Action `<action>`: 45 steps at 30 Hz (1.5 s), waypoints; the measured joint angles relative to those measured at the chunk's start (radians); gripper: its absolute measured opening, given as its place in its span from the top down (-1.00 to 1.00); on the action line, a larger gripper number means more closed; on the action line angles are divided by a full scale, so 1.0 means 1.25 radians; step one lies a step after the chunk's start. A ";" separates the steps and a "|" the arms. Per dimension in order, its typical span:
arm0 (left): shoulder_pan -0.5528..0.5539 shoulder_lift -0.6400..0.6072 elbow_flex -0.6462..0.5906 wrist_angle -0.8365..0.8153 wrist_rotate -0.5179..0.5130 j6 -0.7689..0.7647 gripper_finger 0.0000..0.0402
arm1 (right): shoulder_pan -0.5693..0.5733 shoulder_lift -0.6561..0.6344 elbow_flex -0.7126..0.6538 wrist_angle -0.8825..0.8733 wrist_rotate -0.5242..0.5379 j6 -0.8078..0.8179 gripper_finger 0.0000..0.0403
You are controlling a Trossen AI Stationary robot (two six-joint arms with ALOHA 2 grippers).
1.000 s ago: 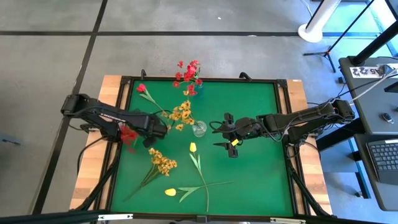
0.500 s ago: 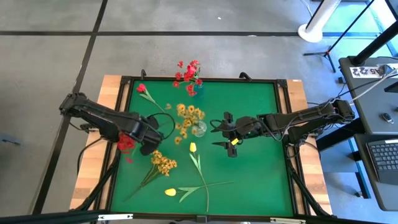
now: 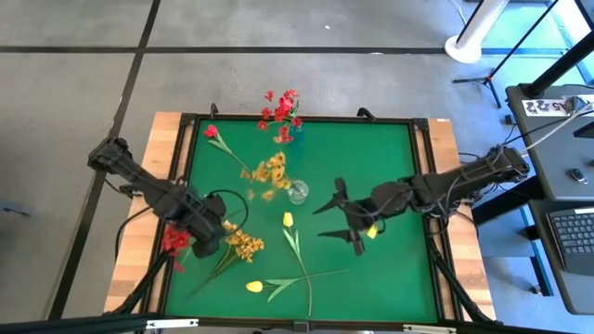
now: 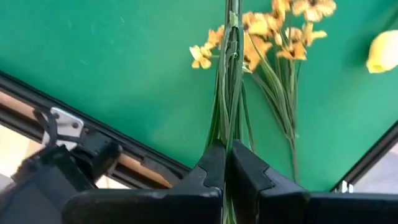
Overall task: Sort flowers into vase by color
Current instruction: Put the red flowers into the blue vase
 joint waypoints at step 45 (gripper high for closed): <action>0.048 0.000 0.001 0.440 0.063 0.092 0.97 | 0.057 0.433 0.293 0.004 0.411 -0.437 -0.19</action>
